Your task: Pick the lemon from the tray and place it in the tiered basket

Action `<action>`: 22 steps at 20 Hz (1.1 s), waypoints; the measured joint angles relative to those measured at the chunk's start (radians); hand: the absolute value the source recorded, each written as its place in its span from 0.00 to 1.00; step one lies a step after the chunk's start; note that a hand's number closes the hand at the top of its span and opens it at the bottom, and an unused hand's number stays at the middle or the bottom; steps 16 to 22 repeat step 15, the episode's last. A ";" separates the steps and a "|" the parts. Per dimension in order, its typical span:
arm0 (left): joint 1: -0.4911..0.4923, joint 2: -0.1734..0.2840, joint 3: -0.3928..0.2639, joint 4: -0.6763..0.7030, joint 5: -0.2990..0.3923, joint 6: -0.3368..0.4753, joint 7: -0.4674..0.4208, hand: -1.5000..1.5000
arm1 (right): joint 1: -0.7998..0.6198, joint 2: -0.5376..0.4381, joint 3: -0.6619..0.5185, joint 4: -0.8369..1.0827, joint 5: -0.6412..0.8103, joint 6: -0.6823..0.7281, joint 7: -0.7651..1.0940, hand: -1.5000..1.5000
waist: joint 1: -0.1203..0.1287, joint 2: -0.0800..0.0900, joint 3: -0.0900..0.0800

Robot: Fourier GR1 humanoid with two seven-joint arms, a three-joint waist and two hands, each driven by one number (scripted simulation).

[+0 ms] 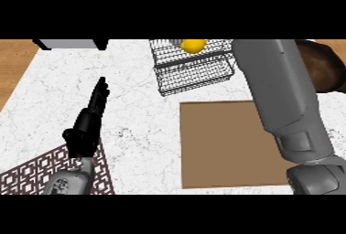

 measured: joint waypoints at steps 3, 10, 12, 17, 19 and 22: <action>0.009 0.004 0.010 0.008 0.006 -0.004 -0.011 0.50 | 0.050 -0.033 -0.038 -0.077 -0.022 -0.018 0.033 0.00 | -0.011 -0.003 0.000; 0.029 0.009 0.025 -0.005 0.009 -0.001 -0.010 0.50 | 0.264 -0.131 -0.166 -0.351 -0.179 0.050 0.034 0.00 | -0.040 -0.011 0.001; 0.028 0.008 0.029 0.003 0.006 0.005 -0.009 0.50 | 0.350 -0.152 -0.193 -0.459 -0.233 0.098 0.035 0.00 | -0.048 -0.012 0.001; 0.036 0.007 0.022 -0.017 -0.001 0.006 0.004 0.50 | 0.490 -0.202 -0.257 -0.596 -0.334 0.184 0.002 0.00 | -0.049 -0.012 0.001; 0.036 0.007 0.022 -0.017 -0.001 0.006 0.004 0.50 | 0.490 -0.202 -0.257 -0.596 -0.334 0.184 0.002 0.00 | -0.049 -0.012 0.001; 0.036 0.007 0.022 -0.017 -0.001 0.006 0.004 0.50 | 0.490 -0.202 -0.257 -0.596 -0.334 0.184 0.002 0.00 | -0.049 -0.012 0.001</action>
